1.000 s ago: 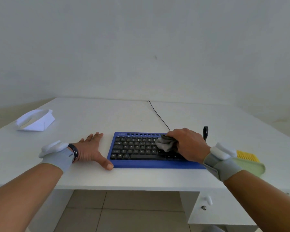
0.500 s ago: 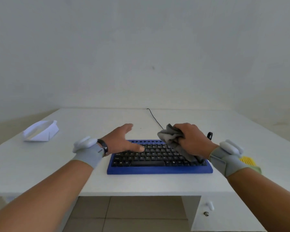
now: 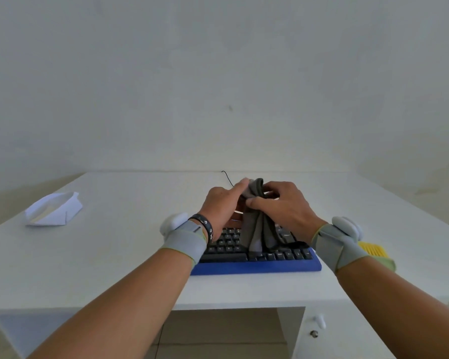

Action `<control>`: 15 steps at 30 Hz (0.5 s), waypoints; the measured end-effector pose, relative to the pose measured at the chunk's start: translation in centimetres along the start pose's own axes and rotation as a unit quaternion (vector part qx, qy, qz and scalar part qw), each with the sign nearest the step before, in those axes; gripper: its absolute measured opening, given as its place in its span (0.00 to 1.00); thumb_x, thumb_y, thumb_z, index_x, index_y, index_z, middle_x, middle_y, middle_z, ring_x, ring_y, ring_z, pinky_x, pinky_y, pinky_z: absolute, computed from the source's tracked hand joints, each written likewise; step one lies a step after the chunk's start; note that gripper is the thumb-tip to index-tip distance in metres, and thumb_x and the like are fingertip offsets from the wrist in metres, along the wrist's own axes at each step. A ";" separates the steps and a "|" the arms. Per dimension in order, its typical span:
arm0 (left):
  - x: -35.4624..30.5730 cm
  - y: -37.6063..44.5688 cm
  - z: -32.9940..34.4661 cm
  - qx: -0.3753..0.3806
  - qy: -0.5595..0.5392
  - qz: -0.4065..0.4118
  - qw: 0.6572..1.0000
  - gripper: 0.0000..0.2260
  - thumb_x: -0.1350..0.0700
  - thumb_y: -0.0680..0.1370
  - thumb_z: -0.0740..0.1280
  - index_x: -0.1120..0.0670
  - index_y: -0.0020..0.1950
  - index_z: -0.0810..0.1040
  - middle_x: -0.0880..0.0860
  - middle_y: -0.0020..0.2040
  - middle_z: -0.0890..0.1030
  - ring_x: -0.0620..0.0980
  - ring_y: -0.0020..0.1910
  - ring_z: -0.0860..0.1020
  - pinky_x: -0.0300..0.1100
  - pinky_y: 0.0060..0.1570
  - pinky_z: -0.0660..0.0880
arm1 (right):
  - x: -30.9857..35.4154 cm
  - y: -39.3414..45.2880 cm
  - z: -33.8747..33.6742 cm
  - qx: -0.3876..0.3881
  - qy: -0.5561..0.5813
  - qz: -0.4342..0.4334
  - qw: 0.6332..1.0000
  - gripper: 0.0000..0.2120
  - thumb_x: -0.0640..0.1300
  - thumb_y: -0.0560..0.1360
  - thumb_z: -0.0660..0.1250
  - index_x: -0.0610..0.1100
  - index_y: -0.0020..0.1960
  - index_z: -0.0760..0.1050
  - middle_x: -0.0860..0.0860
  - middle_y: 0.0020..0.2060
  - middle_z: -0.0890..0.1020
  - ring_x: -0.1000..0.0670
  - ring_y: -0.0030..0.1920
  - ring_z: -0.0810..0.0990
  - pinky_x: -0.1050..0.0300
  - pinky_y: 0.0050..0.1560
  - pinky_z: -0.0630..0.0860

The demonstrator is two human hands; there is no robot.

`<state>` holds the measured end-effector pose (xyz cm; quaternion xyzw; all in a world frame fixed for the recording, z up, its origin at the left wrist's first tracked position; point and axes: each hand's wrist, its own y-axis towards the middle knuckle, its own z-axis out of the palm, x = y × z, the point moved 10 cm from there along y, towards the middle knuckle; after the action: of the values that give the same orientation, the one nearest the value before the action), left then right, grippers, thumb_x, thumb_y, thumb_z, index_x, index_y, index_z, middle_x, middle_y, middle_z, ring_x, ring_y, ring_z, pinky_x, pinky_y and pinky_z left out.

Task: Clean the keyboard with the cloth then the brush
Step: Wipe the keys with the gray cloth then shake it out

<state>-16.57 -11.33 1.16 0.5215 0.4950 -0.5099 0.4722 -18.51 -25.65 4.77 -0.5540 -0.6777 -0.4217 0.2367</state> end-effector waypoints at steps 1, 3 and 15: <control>-0.1 0.0 0.2 -0.003 0.004 0.003 1.000 0.21 0.48 0.77 0.69 0.68 0.54 0.80 0.65 0.48 0.84 0.59 0.41 0.85 0.45 0.34 0.80 | -0.3 -0.1 0.0 0.002 0.036 0.012 0.999 0.18 0.60 0.66 0.71 0.49 0.48 0.82 0.52 0.42 0.84 0.52 0.44 0.83 0.56 0.44 0.80; -0.2 0.0 1.0 0.002 0.011 0.002 1.000 0.15 0.55 0.79 0.68 0.68 0.54 0.79 0.65 0.47 0.84 0.61 0.40 0.85 0.47 0.34 0.81 | -0.9 -0.2 -0.6 -0.018 0.072 0.025 0.997 0.20 0.64 0.66 0.68 0.49 0.45 0.82 0.51 0.40 0.84 0.50 0.43 0.83 0.52 0.43 0.80; -1.9 2.2 6.0 -0.028 -0.058 -0.024 0.998 0.10 0.51 0.80 0.64 0.57 0.47 0.78 0.56 0.41 0.79 0.55 0.37 0.77 0.44 0.39 0.73 | -5.2 -0.1 -9.9 -0.175 0.073 0.084 0.978 0.11 0.52 0.82 0.56 0.49 0.55 0.73 0.50 0.52 0.79 0.45 0.52 0.78 0.44 0.58 0.76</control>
<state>-14.71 -17.56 2.83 0.4657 0.4934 -0.5366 0.5017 -18.62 -36.80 5.95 -0.6092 -0.5258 -0.5516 0.2197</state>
